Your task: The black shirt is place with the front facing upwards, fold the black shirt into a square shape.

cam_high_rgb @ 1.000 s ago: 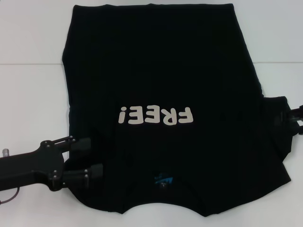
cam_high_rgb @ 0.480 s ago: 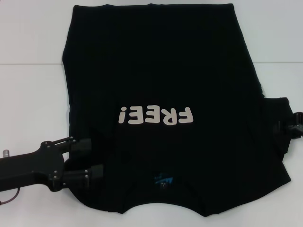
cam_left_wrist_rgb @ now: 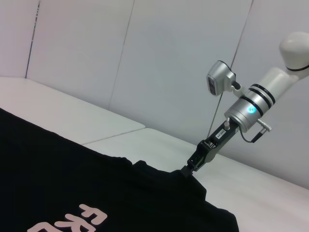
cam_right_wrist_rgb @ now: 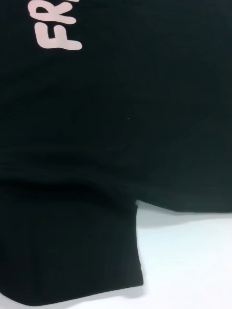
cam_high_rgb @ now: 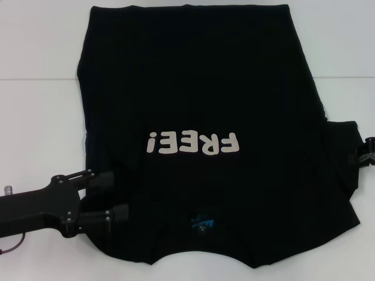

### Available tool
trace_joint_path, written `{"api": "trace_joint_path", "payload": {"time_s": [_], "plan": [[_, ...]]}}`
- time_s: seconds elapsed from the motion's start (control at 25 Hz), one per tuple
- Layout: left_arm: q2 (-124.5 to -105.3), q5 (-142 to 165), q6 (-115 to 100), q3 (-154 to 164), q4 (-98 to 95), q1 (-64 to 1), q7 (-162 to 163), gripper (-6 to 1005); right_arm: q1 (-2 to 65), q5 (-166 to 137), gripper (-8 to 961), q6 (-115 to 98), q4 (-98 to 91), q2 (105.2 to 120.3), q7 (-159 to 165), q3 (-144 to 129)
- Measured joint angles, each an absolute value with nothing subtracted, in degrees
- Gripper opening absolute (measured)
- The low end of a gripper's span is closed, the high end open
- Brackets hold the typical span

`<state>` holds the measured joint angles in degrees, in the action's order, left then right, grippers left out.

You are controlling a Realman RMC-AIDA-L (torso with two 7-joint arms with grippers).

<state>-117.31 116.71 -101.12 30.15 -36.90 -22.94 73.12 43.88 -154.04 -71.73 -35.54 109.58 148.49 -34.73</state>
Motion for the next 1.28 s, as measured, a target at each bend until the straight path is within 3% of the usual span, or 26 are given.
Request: {"api": "trace_joint_path", "payload": {"time_s": [0.2,0.28,0.48,0.88,1.28], "plan": [[-117.33,116.7,-101.2,30.1,-36.9,-22.9,73.1,875,43.8,-154.0,239,-71.2,-35.6,109.43,148.5,-34.7],[-117.33,116.7,-101.2,30.1,-36.9,-22.9,73.2,875,43.7,-154.0,30,-70.9,-36.0,109.41,148.4,-34.6],[-117.33,116.7,-101.2,30.1,-36.9,-22.8,73.3,875,42.5,-152.6,24,-70.6,-40.2,110.14,147.3,-33.9],[-117.33,116.7,-101.4,30.1,-36.9,-22.9,74.4,874,43.8,-150.0,17,-71.0,-41.0,109.79,140.8,-34.7],[-117.33,116.8,-101.1,30.2,-36.9,-23.0,74.8,875,48.0,-149.9,17,-72.4,-41.0,111.83,132.9,-41.7]]}}
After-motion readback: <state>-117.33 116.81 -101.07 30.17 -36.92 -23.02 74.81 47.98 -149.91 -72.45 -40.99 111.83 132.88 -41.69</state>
